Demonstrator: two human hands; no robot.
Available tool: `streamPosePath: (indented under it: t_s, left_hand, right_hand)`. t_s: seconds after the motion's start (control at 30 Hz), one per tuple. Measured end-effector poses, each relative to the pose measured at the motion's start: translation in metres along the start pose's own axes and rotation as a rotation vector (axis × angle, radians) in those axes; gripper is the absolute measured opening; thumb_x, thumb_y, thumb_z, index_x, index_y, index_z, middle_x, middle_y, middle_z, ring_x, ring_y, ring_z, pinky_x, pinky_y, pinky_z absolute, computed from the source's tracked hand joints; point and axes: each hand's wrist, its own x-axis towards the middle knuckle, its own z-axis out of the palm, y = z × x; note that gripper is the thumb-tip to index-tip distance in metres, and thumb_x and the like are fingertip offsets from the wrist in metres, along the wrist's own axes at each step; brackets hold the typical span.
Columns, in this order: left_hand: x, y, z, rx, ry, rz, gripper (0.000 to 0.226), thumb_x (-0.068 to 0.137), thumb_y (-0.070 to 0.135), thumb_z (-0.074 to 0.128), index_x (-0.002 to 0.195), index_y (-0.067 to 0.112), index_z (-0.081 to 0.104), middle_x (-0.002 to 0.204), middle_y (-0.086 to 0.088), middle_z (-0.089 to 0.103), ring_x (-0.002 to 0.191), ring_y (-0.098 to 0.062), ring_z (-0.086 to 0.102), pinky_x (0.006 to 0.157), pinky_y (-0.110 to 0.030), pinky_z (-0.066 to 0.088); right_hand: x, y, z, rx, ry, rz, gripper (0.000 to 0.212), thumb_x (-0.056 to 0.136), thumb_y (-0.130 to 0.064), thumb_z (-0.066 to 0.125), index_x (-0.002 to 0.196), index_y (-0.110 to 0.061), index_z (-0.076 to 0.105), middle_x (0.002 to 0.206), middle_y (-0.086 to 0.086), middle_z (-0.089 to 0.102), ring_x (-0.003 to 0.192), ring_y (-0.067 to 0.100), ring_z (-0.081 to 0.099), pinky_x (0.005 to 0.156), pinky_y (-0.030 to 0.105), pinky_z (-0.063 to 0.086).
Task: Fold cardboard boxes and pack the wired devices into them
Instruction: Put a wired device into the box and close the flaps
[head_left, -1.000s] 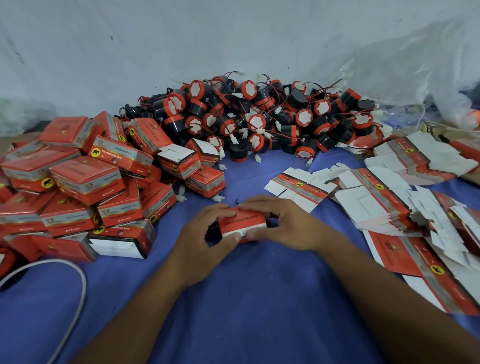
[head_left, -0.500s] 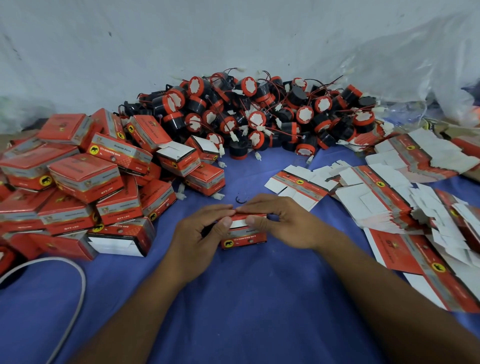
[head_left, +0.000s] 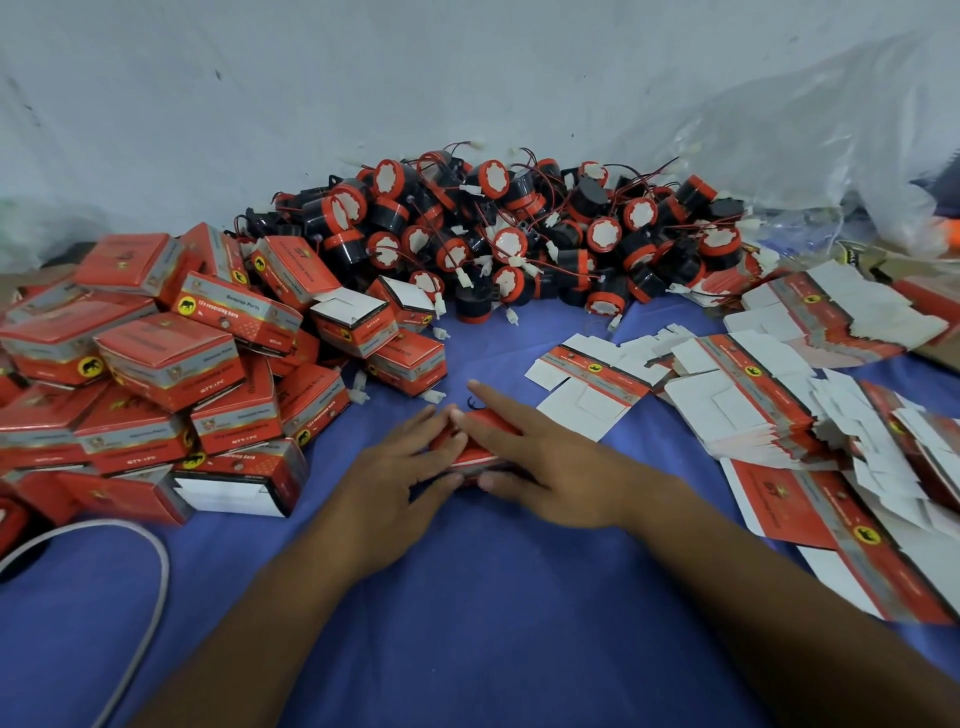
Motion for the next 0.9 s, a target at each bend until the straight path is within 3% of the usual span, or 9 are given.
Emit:
streamPosePath:
  t_s: [0.13, 0.23, 0.3, 0.4, 0.47, 0.6, 0.7, 0.83, 0.9]
  left_hand:
    - [-0.002, -0.001, 0.002, 0.073, -0.007, 0.052, 0.042, 0.093, 0.01, 0.064, 0.135, 0.007, 0.056, 0.151, -0.007, 0.039, 0.144, -0.028, 0.031, 0.116, -0.038, 0.028]
    - [-0.003, 0.003, 0.004, 0.014, 0.076, 0.052, 0.034, 0.091, 0.006, 0.067, 0.125, 0.006, 0.066, 0.143, -0.007, 0.052, 0.134, -0.016, 0.047, 0.111, -0.022, 0.038]
    - [-0.003, 0.004, 0.0, -0.158, 0.175, -0.08, 0.03, 0.09, 0.005, 0.068, 0.118, 0.014, 0.07, 0.133, 0.001, 0.061, 0.123, -0.002, 0.055, 0.1, -0.011, 0.042]
    - [-0.001, 0.0, -0.005, -0.328, 0.28, -0.283, 0.02, 0.093, 0.023, 0.067, 0.112, 0.029, 0.069, 0.116, 0.014, 0.068, 0.108, 0.002, 0.062, 0.085, -0.008, 0.046]
    - [0.001, -0.003, -0.005, -0.44, 0.377, -0.4, 0.025, 0.095, 0.036, 0.059, 0.115, 0.024, 0.069, 0.112, 0.01, 0.069, 0.103, -0.003, 0.065, 0.083, -0.016, 0.052]
    - [0.007, -0.005, -0.008, -0.784, 0.577, -0.625, 0.016, 0.102, 0.017, 0.052, 0.104, 0.018, 0.068, 0.101, -0.001, 0.07, 0.086, -0.019, 0.073, 0.069, -0.026, 0.059]
    - [0.004, -0.003, -0.01, -0.616, 0.477, -0.557, 0.02, 0.099, 0.005, 0.053, 0.088, 0.009, 0.069, 0.082, -0.001, 0.073, 0.074, -0.013, 0.071, 0.067, -0.022, 0.055]
    - [0.0, -0.002, -0.006, -0.55, 0.318, -0.456, 0.027, 0.099, 0.009, 0.055, 0.076, -0.004, 0.061, 0.068, -0.019, 0.062, 0.064, -0.016, 0.056, 0.063, -0.033, 0.044]
    - [0.002, -0.002, -0.005, -0.552, 0.307, -0.454, 0.029, 0.094, 0.02, 0.054, 0.067, 0.014, 0.061, 0.062, -0.011, 0.059, 0.061, -0.012, 0.053, 0.06, -0.038, 0.042]
  right_hand:
    - [-0.001, 0.0, 0.006, -0.024, 0.018, -0.016, 0.069, 0.102, -0.036, 0.055, 0.159, -0.031, 0.018, 0.169, 0.005, 0.002, 0.151, 0.023, 0.024, 0.12, 0.035, 0.028]
    - [-0.002, -0.002, 0.01, 0.109, 0.127, 0.011, 0.059, 0.099, -0.027, 0.063, 0.153, -0.019, 0.04, 0.16, 0.01, 0.028, 0.144, 0.023, 0.037, 0.114, 0.039, 0.037]
    - [0.0, -0.004, 0.007, 0.256, 0.202, 0.048, 0.056, 0.092, -0.028, 0.073, 0.143, -0.016, 0.053, 0.149, 0.004, 0.042, 0.134, 0.014, 0.047, 0.108, 0.032, 0.044]
    - [0.002, -0.008, 0.006, 0.448, 0.227, 0.114, 0.049, 0.087, -0.035, 0.077, 0.131, -0.031, 0.056, 0.13, -0.004, 0.059, 0.119, 0.009, 0.059, 0.1, 0.03, 0.05]
    - [0.01, -0.016, 0.009, 0.62, 0.271, 0.193, 0.043, 0.088, -0.034, 0.077, 0.127, -0.032, 0.059, 0.121, -0.006, 0.066, 0.109, 0.012, 0.066, 0.094, 0.031, 0.054]
    - [0.063, -0.034, 0.005, 0.82, 0.552, 0.345, 0.036, 0.092, -0.022, 0.073, 0.128, -0.022, 0.063, 0.113, -0.008, 0.072, 0.096, 0.013, 0.071, 0.086, 0.034, 0.056]
    - [0.127, -0.054, -0.006, 0.963, 0.662, 0.395, 0.036, 0.096, -0.019, 0.066, 0.132, -0.018, 0.063, 0.117, 0.002, 0.07, 0.106, 0.028, 0.068, 0.094, 0.052, 0.054]
    - [0.208, -0.093, -0.028, 0.946, 0.66, 0.321, 0.035, 0.096, -0.026, 0.064, 0.13, -0.029, 0.062, 0.098, -0.001, 0.062, 0.099, 0.027, 0.067, 0.092, 0.052, 0.055]
    - [0.244, -0.114, -0.041, 0.83, 0.661, 0.27, 0.036, 0.094, -0.026, 0.064, 0.13, -0.028, 0.063, 0.097, -0.006, 0.06, 0.098, 0.024, 0.065, 0.093, 0.049, 0.055]
